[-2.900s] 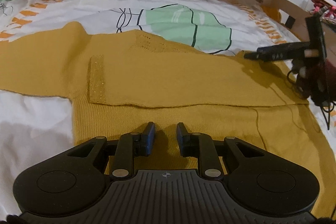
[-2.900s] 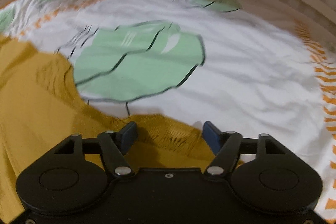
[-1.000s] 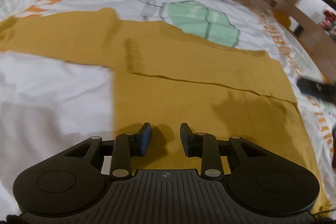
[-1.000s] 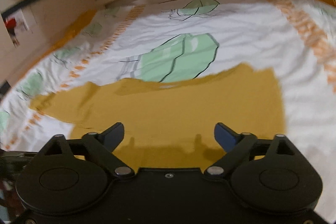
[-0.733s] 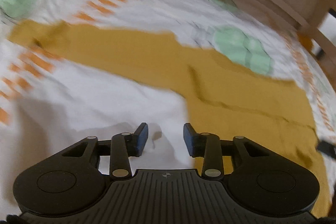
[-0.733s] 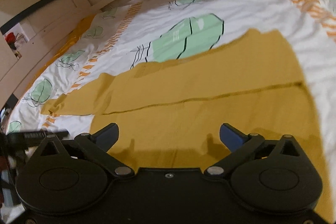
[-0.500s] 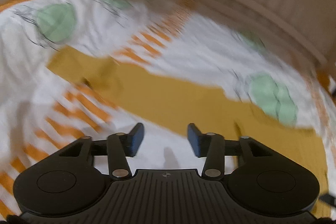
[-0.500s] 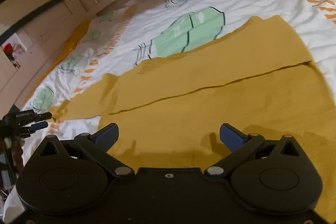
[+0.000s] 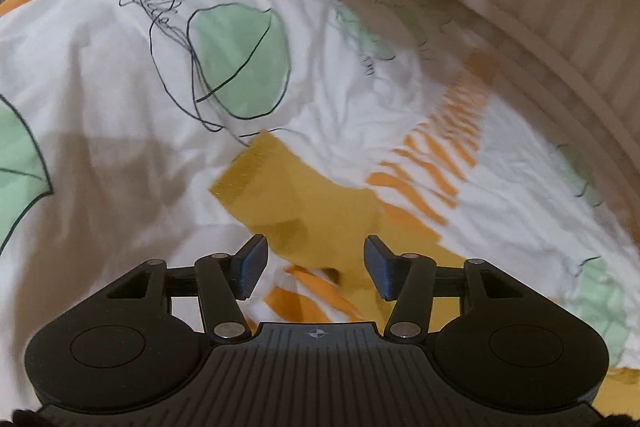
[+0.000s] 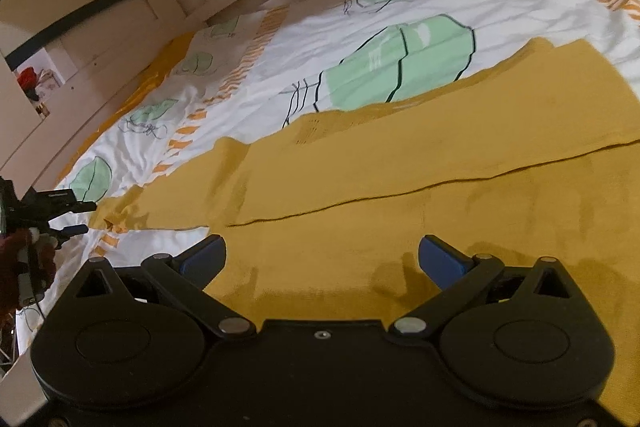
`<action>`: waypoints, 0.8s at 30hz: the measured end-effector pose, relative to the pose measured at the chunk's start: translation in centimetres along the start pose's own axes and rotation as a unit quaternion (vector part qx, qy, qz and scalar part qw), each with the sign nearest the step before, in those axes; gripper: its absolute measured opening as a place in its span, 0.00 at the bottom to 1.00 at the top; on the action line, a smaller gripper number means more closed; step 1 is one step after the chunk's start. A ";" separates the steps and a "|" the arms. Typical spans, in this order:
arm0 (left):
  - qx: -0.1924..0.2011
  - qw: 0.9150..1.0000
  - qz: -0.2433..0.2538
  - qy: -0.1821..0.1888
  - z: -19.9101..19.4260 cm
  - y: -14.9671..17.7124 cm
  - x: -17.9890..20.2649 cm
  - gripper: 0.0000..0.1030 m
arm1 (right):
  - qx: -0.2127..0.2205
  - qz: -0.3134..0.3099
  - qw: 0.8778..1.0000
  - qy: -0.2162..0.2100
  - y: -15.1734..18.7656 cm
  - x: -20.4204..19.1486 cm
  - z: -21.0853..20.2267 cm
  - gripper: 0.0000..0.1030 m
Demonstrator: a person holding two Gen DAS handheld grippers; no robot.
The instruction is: Fold small clothes
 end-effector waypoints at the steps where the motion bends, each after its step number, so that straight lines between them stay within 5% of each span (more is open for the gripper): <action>1: -0.002 1.000 0.004 -0.004 0.6 0.0 -0.2 0.50 | -0.003 -0.002 1.000 -0.001 0.1 -0.1 0.3 0.99; 19: 0.021 0.999 -0.049 -0.014 5.1 -1.0 -1.8 0.53 | -0.013 -0.011 1.000 -0.007 -0.4 0.2 1.4 0.99; 22: 0.016 0.998 -0.069 0.004 5.2 -1.5 -1.9 0.16 | -0.011 -0.015 1.000 -0.005 -0.9 0.8 1.1 0.99; 24: 0.020 0.997 -0.077 0.007 4.8 -1.7 -1.7 0.08 | -0.009 -0.018 1.000 -0.005 -1.3 1.0 0.9 0.99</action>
Point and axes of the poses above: each gripper's, at about its wrist camera, not at the fingertips, and z roughly the way its jaws point, x to its right, y to its underside, the point moved 2 cm from there along z, roughly the way its jaws point, and after that the axes turned 1 degree about -y, right-handed, at the moved point
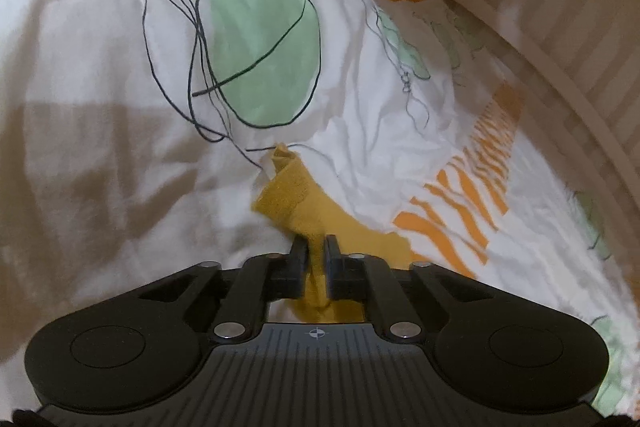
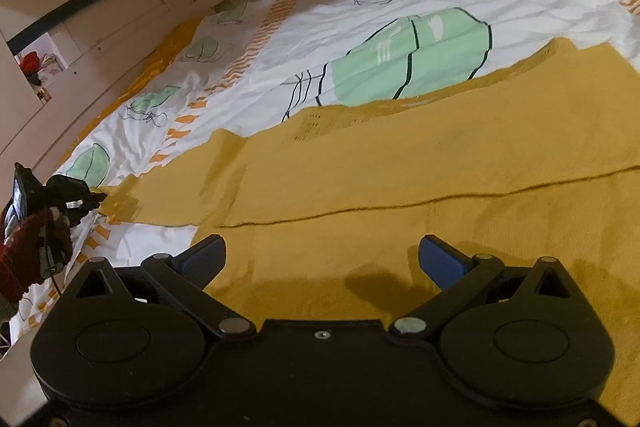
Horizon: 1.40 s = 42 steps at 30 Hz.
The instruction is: Fold small clothes
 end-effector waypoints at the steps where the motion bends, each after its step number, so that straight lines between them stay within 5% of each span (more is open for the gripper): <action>1: 0.010 1.000 0.003 0.008 -0.6 -0.1 0.4 0.08 | 0.000 -0.002 1.000 0.000 -0.2 0.2 -0.1 1.00; 8: 0.035 0.995 0.060 0.078 -6.2 -0.2 6.8 0.07 | 0.002 -0.025 1.000 0.007 -1.7 2.0 -1.7 1.00; 14: 0.052 0.978 0.130 0.157 -12.7 1.7 16.2 0.07 | 0.013 -0.035 0.999 0.014 -3.0 3.7 -3.9 0.99; 23: 0.027 0.941 0.223 0.255 -18.0 10.5 29.9 0.08 | 0.040 0.017 0.999 0.030 -4.2 7.9 -6.4 1.00; 27: -0.002 0.931 0.225 0.287 -18.1 15.1 34.5 0.08 | 0.053 0.040 0.997 0.042 -5.0 9.6 -7.3 1.00; 33: -0.027 0.917 0.263 0.298 -15.3 22.0 39.6 0.08 | 0.078 0.064 0.993 0.064 -6.1 11.6 -8.5 1.00; 40: -0.062 0.904 0.314 0.283 -13.5 26.8 41.0 0.10 | 0.081 0.083 0.990 0.078 -6.2 13.0 -9.1 0.99; 42: -0.054 0.900 0.327 0.285 -14.2 26.9 40.9 0.23 | 0.081 0.079 0.990 0.082 -6.2 13.1 -9.0 0.99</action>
Point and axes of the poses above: each gripper's, at about its wrist camera, not at the fingertips, and z roughly the way its jaws point, x to its right, y to its underside, the point moved 2 cm from there along z, roughly the way its jaws point, and after that the axes turned 1 degree about -y, right-handed, at the moved point
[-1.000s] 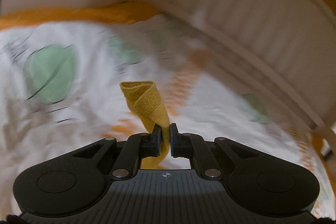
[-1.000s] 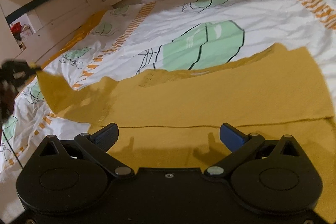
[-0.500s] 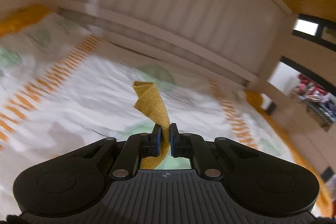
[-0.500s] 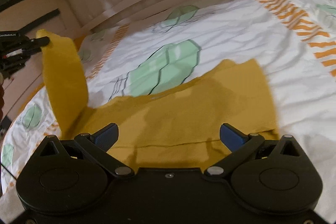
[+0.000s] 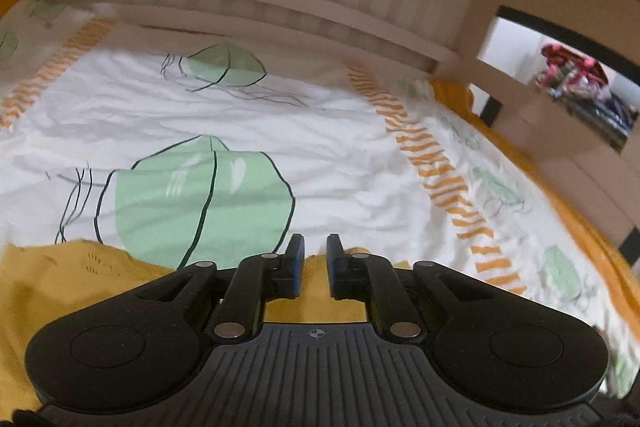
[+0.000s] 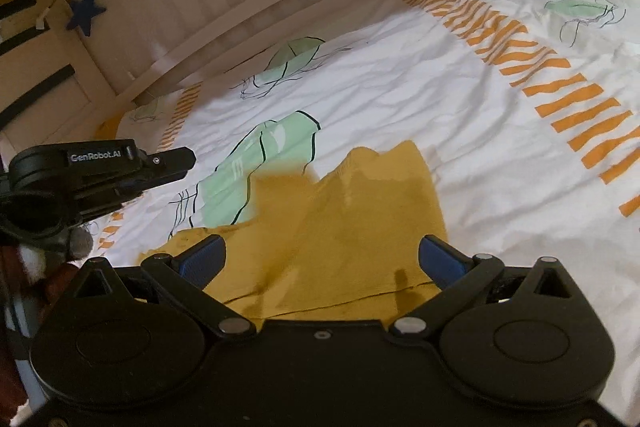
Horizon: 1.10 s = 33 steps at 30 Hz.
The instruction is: Fold small clothes
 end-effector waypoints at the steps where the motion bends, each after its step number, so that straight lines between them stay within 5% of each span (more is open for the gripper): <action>1: 0.008 1.000 0.008 0.002 -0.6 0.0 0.2 0.28 | 0.000 -0.002 1.000 0.002 0.0 0.0 0.1 0.99; 7: 0.050 0.997 0.057 -0.024 -4.6 0.5 -0.2 0.37 | 0.001 -0.012 1.000 0.007 0.2 0.3 0.6 1.00; 12: 0.017 0.994 0.065 -0.086 -6.2 3.7 -3.8 0.37 | 0.003 -0.022 1.000 0.003 0.6 -0.1 0.9 1.00; 22: -0.051 0.981 -0.018 -0.187 -7.9 9.1 -13.4 0.37 | -0.011 -0.054 0.998 -0.001 1.7 -1.4 2.0 0.99; 33: -0.058 0.974 -0.057 -0.211 -6.5 11.2 -16.5 0.37 | -0.012 -0.108 0.994 0.002 2.7 -3.1 2.6 1.00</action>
Point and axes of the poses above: each gripper's, at about its wrist camera, not at the fingertips, and z roughly the way its jaws point, x to its right, y to its underside, the point moved 2 cm from there along z, roughly the way its jaws point, and after that the axes turned 1 degree about -y, right-handed, at the moved point
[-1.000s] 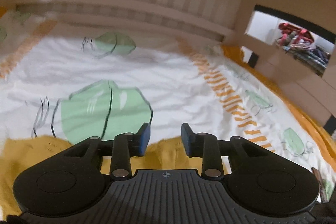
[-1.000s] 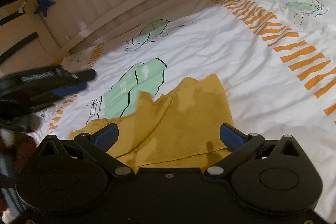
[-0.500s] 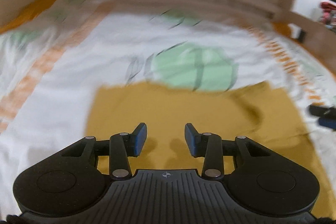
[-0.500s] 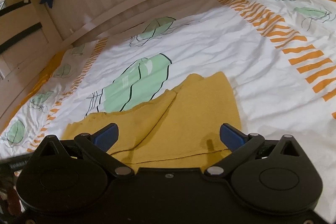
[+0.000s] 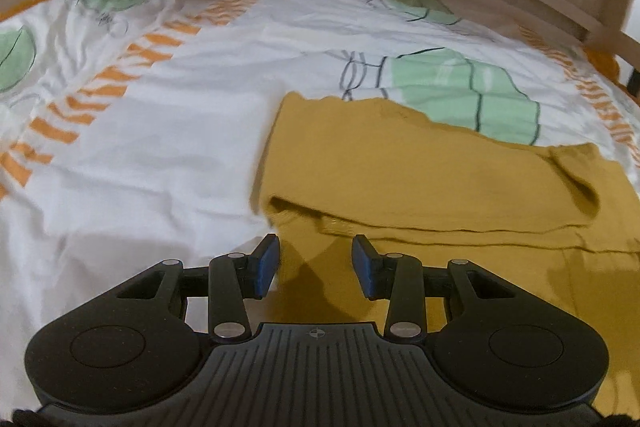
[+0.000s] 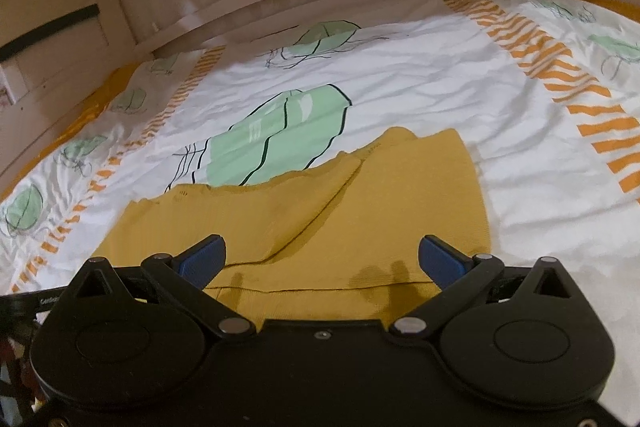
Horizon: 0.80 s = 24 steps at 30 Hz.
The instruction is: Fold small clothes
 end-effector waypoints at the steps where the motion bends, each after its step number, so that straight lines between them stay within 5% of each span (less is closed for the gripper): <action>1: -0.003 1.000 -0.009 0.000 0.3 0.1 -0.3 0.37 | 0.000 -0.008 1.000 0.001 0.1 -0.3 0.1 0.99; 14: 0.028 0.999 -0.030 0.018 1.2 1.5 -1.5 0.41 | 0.006 -0.126 0.991 0.044 -1.5 -5.4 4.3 0.96; 19: 0.031 0.999 -0.031 0.019 1.2 1.6 -1.5 0.41 | -0.035 -0.173 0.980 0.091 -1.8 -6.7 8.7 0.72; 22: 0.031 0.999 -0.033 0.020 1.2 1.6 -1.5 0.41 | -0.050 -0.180 0.977 0.106 -1.7 -6.0 9.8 0.23; 24: 0.031 0.999 -0.037 0.024 1.2 1.6 -1.6 0.41 | -0.032 -0.167 0.979 0.116 -2.0 -5.0 8.7 0.19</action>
Point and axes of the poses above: each gripper's, at about its wrist camera, not at the fingertips, and z roughly the way its jaws point, x to its right, y to its underside, the point moved 2 cm from there along z, roughly the way its jaws point, and after that the axes turned 1 degree about -y, right-handed, at the moved point
